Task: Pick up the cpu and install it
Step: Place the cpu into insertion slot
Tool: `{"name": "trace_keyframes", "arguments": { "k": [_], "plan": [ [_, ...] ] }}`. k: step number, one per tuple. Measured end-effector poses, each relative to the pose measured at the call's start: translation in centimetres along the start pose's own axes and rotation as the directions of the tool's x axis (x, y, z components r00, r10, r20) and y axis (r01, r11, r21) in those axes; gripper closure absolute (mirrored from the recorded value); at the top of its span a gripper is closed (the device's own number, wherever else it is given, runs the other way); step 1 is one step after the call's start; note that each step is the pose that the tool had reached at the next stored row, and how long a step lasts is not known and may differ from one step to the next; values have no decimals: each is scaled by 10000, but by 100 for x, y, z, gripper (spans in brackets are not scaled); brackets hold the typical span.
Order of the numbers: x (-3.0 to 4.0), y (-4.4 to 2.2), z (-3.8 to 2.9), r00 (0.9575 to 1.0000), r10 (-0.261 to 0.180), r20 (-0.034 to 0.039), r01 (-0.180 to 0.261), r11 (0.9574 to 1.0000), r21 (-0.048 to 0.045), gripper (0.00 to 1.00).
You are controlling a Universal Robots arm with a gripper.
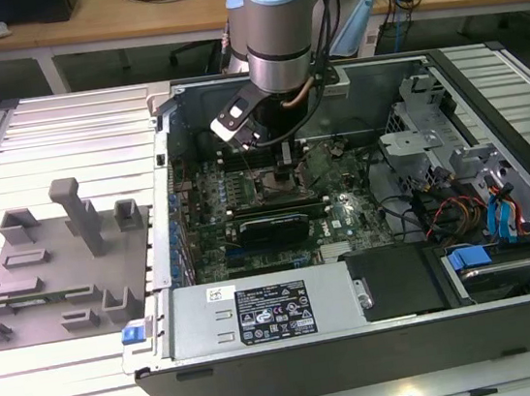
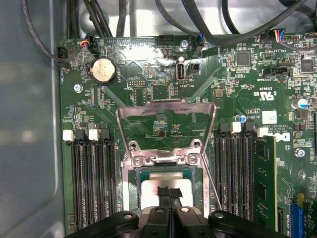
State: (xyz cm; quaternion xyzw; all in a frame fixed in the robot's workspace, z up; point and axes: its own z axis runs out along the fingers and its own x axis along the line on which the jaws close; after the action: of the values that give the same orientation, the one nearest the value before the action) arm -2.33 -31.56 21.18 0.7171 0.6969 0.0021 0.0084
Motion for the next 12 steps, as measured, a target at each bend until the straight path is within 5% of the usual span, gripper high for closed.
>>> {"name": "trace_keyframes", "arguments": {
  "k": [5, 12],
  "plan": [
    [1, -11, 46, 9992, -401, -8, 401, 9992, -4, 89],
    [0, -13, 84, 9991, -423, -5, 423, 9991, -2, 89]
  ]
}}
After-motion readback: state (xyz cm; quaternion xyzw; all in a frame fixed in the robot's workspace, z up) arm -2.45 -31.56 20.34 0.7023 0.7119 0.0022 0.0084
